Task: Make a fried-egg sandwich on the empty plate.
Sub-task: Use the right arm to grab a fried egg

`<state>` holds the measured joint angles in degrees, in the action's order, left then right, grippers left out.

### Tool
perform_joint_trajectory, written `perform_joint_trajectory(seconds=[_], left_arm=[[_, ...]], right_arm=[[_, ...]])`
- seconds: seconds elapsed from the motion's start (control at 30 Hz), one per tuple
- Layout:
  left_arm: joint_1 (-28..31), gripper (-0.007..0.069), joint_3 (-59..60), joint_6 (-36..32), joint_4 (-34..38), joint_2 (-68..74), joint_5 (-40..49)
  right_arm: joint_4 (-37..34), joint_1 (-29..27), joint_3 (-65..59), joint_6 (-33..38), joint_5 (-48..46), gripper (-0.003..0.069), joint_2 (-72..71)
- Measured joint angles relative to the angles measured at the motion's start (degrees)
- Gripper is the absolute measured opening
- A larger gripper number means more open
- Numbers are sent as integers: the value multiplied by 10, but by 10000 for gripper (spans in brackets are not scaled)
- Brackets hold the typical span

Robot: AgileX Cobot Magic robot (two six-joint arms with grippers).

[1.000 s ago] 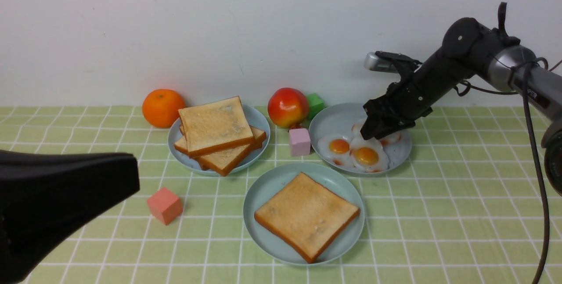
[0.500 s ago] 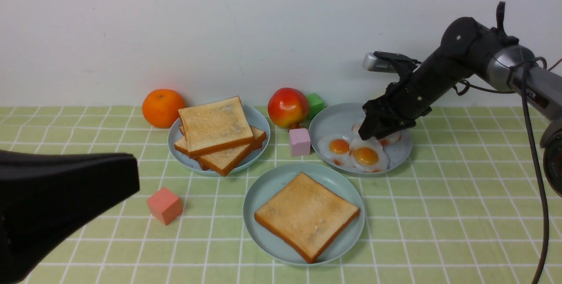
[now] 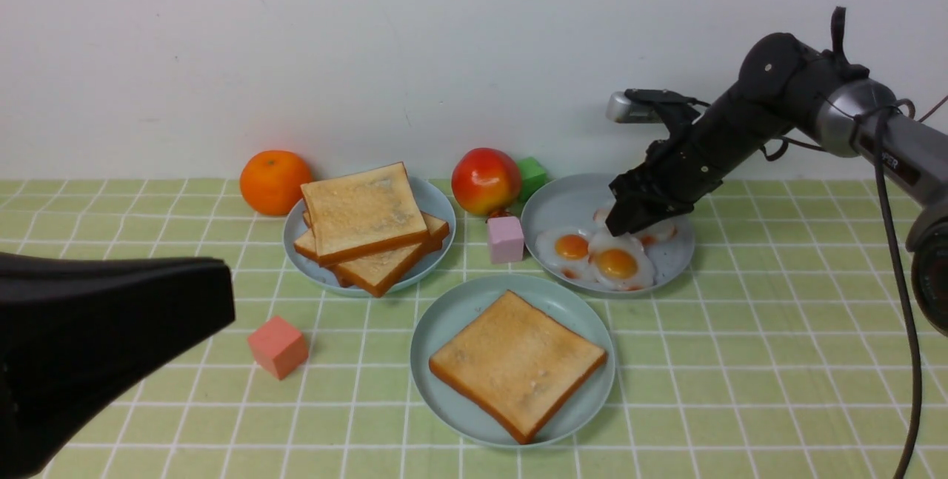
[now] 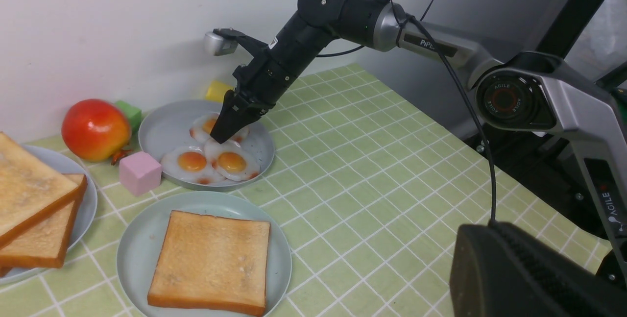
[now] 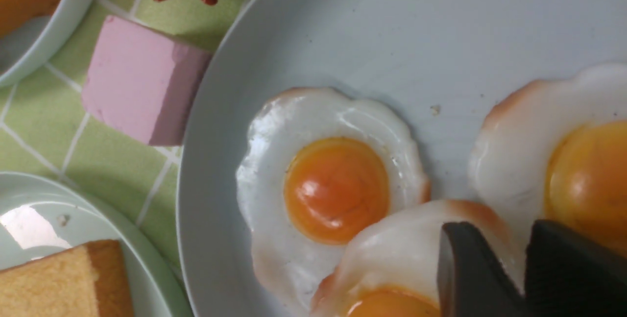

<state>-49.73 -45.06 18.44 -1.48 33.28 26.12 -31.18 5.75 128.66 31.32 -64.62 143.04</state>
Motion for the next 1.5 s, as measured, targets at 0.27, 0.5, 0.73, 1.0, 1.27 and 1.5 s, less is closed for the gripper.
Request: perform_joint_trajectory(seconds=[0.27, 0.5, 0.73, 1.0, 1.27, 1.5], left_arm=[[0, 14, 0, 0, -1, 0, 0], [0, 18, 0, 0, -1, 0, 0], [0, 20, 0, 0, -1, 0, 1], [0, 20, 0, 0, -1, 0, 2], [0, 21, 0, 0, -22, 0, 2], [0, 21, 0, 0, -37, 0, 7]], right_arm=[[2, 0, 0, 4, -4, 74, -2], [2, 0, 0, 4, -37, -11, -14], [9, 1, 0, -47, -55, -1, -20], [146, 40, 0, -186, -58, 9, -75], [253, 119, -26, -280, -59, 114, -86], [277, 145, -50, -280, -60, 381, -84]])
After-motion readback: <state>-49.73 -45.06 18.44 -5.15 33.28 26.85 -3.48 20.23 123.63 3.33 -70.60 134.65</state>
